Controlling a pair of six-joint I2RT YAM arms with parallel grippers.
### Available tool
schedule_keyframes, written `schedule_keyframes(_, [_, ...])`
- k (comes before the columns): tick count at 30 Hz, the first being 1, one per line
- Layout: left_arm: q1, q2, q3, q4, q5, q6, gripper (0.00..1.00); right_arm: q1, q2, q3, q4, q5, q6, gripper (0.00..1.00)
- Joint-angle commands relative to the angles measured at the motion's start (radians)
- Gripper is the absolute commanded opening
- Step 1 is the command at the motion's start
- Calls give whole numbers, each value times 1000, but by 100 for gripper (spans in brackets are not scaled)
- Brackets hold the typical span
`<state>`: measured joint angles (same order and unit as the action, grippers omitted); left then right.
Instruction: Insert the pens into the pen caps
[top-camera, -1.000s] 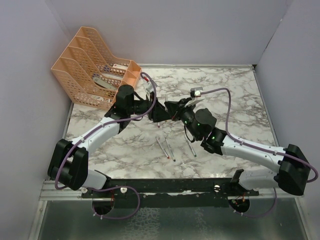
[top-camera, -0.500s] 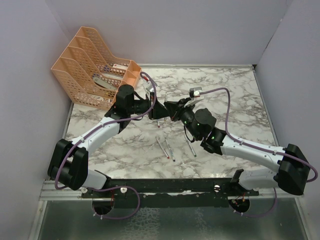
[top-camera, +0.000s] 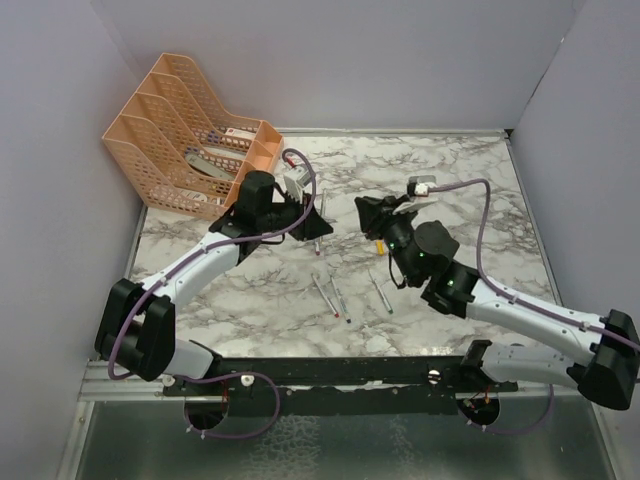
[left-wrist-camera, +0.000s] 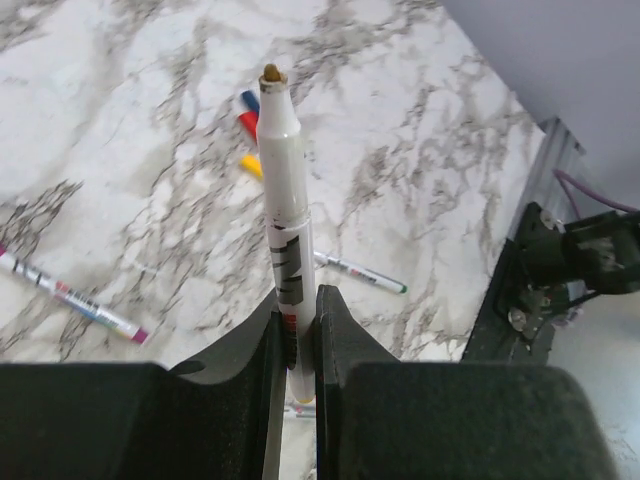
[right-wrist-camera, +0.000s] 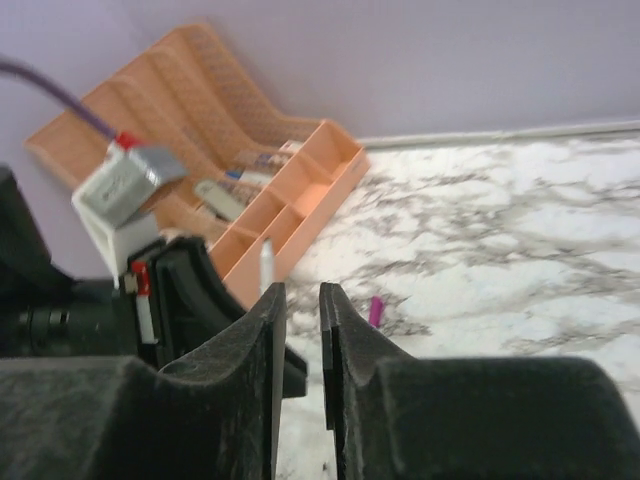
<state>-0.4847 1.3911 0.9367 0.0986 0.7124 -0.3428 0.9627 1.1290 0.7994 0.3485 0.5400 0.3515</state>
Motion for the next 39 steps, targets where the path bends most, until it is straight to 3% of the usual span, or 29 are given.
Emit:
schedule_keyframes(1, [11,-3,-29,-113,-147,43,0,-1,-67,26,-162,312,18,21])
schedule_keyframes(5, [11,15,-53,-102,-151,23,0,-79,-33,92,-419,316,112,23])
schedule_keyframes(8, [8,33,-52,-100,-142,19,0,-241,23,137,-599,144,225,23])
schedule_keyframes(12, [-6,61,-36,-101,-141,15,0,-406,125,147,-653,-142,208,23])
schedule_keyframes(21, [-78,108,-14,-98,-176,7,0,-424,367,193,-683,-382,140,17])
schedule_keyframes(29, [-107,151,-8,-83,-184,0,0,-424,453,196,-681,-403,100,17])
schedule_keyframes(39, [-116,194,20,-83,-159,1,0,-425,543,224,-672,-393,65,26])
